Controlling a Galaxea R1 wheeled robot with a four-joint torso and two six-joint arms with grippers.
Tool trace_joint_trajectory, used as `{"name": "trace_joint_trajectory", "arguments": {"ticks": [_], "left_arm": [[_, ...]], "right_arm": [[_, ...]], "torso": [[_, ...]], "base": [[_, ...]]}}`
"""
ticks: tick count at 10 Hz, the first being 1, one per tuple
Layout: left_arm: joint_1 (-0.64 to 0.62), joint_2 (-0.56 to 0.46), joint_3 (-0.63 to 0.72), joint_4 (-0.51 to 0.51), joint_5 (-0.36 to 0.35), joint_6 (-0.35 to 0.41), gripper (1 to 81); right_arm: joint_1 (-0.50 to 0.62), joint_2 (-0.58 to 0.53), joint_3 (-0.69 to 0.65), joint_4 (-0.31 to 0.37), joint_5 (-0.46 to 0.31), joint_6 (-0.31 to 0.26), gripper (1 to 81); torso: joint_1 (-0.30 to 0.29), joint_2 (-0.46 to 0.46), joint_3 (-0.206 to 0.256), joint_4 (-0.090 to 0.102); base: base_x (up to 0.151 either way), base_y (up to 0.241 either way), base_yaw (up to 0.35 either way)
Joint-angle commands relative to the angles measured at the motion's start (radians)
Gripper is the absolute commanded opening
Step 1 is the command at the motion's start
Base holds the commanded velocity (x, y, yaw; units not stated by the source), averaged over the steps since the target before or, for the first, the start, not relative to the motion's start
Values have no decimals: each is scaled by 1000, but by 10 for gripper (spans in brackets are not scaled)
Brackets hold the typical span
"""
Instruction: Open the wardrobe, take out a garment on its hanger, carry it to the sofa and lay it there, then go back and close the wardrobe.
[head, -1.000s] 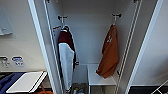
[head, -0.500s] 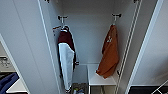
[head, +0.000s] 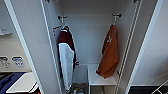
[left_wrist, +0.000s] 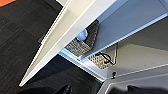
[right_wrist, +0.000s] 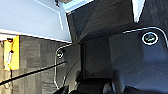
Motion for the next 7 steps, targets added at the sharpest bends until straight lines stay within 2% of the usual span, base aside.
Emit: {"name": "trace_joint_trajectory", "arguments": {"ticks": [1, 2, 4, 6, 7], "left_arm": [[-14, -42, 9, 152, 55, -21, 811], [12, -38, 7, 255, 94, -21, 811], [54, -22, 1, 352, 142, -20, 811], [70, 16, -34, 378, 201, -12, 811], [74, 41, -59, 378, 216, -9, 811]], "right_arm": [[110, 75, -117, -268, -197, -60, 811], [122, 110, -165, -402, -222, -84, 811], [157, 178, -242, -608, -259, -97, 811], [208, 236, -281, -761, -303, -98, 811], [228, 251, -278, -816, -336, -98, 811]], "torso": [[0, 0, 0, 0], [0, 0, 0, 0], [0, 0, 0, 0], [0, 0, 0, 0], [0, 0, 0, 0]], "base": [[0, 0, 0], [0, 0, 0], [0, 0, 0], [0, 0, 0], [0, 0, 0]]}}
